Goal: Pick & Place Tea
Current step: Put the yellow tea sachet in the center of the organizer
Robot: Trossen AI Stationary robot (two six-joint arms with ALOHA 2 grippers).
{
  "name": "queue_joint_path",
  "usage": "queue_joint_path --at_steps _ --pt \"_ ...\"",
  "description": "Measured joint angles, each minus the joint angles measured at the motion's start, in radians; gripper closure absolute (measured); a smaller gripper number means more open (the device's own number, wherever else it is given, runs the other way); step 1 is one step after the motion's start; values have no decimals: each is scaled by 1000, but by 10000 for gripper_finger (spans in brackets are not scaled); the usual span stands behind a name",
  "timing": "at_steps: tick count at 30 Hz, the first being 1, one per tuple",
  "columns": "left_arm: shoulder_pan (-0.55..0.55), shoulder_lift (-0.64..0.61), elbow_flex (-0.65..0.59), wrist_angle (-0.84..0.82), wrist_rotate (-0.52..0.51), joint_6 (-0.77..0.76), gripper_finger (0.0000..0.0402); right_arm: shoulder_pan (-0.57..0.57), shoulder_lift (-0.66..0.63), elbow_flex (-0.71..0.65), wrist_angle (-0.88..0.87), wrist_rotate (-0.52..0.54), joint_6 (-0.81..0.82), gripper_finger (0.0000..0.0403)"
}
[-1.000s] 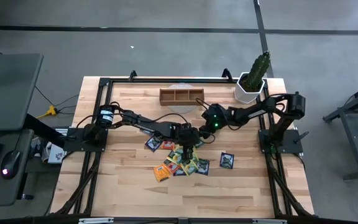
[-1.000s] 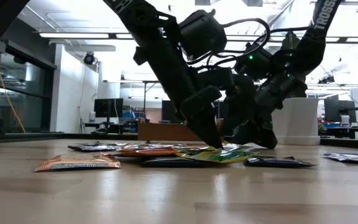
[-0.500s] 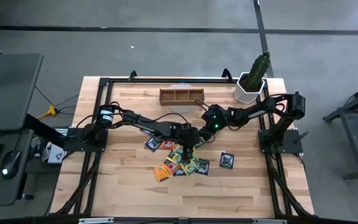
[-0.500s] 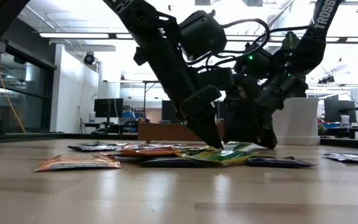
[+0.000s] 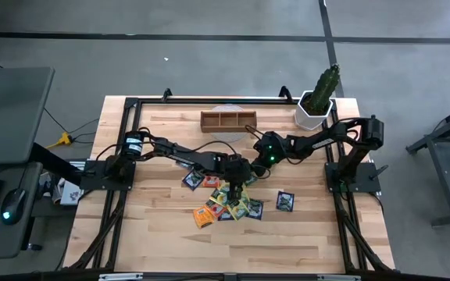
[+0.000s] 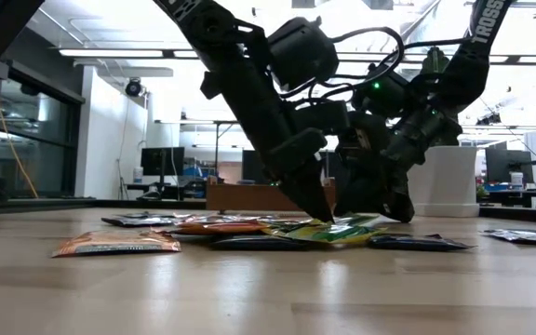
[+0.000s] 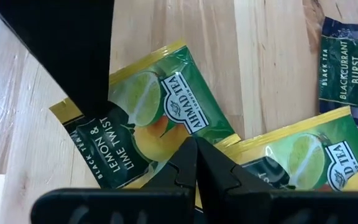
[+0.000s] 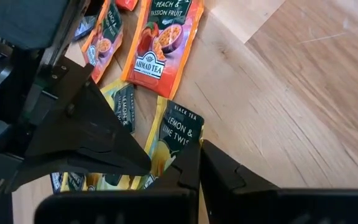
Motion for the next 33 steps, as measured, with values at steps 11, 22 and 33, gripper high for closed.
queue_joint_path --at_steps 11,22,33 --pt "29 -100 -8 -142 -9 83 388 -2 -17 -1 -39 57 -23 402" --pt "37 -282 -1 -215 -68 114 377 -2 -55 -3 -44 67 -45 403" --pt "131 -563 -191 -157 -142 72 377 -12 -275 1 -32 229 -194 403"
